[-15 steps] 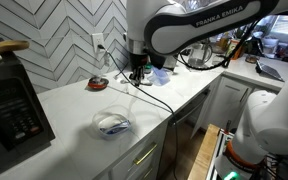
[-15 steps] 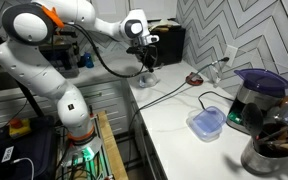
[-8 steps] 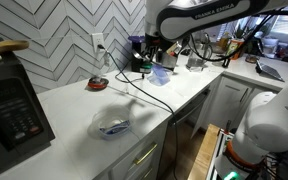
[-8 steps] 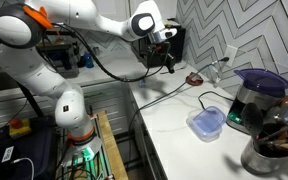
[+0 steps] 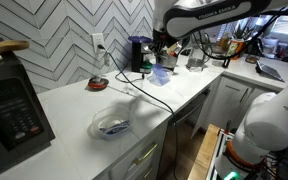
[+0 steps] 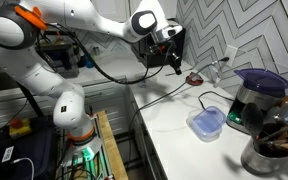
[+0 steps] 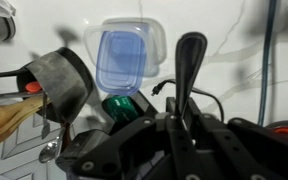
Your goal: Move the silver fork to the clear container on the right.
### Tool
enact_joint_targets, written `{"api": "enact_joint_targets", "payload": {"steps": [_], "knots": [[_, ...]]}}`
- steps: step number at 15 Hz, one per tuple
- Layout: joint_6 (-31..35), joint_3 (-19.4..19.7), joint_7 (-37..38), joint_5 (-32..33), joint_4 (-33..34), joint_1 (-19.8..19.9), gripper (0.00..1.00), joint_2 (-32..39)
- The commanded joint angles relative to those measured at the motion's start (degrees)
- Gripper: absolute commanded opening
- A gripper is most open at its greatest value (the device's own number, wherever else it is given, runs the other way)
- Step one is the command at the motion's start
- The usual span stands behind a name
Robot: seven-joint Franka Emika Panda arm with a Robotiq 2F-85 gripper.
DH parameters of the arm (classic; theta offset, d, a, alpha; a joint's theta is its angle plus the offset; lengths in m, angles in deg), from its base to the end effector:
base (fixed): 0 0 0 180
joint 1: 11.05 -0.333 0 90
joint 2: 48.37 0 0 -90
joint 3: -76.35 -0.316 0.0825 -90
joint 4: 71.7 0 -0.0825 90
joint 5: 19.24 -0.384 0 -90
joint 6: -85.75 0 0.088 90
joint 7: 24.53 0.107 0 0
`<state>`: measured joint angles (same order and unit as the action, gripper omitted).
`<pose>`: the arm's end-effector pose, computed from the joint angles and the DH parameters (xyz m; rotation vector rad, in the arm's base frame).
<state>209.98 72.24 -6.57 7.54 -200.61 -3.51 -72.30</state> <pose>0.4575 -0.0410 0.5677 2.6725 -0.2323 0.5226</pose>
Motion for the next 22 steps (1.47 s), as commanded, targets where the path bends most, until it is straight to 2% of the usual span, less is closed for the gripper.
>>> {"api": "enact_joint_targets", "payload": {"steps": [1, 5, 8, 11, 12, 13, 14, 16, 17, 19, 22], "knots": [[6.3, 0.3, 9.6, 9.5, -2.6, 5.8, 0.03, 0.8], [8.0, 1.2, 24.1, 23.0, -5.1, 11.4, 0.03, 3.4], [4.9, 2.9, 37.1, 31.0, -4.8, 12.2, 0.03, 7.0], [4.2, 5.8, 44.1, 32.3, -3.3, 10.5, 0.03, 11.4], [3.6, 6.7, 44.2, 31.2, -2.8, 9.8, 0.03, 12.5], [5.0, 7.4, 41.6, 31.1, -4.3, 8.8, 0.03, 10.1], [5.0, 7.9, 41.9, 31.0, -4.1, 8.5, 0.11, 10.9], [5.1, 8.3, 41.8, 31.0, -3.9, 7.8, 0.11, 11.1], [5.1, 8.3, 41.8, 31.0, -3.8, 7.7, 0.03, 10.9], [9.6, 9.1, 44.1, 29.7, -4.0, 6.8, 0.03, 12.4], [16.6, 10.2, 49.8, 31.2, -3.2, 6.7, 0.03, 15.9]]}}
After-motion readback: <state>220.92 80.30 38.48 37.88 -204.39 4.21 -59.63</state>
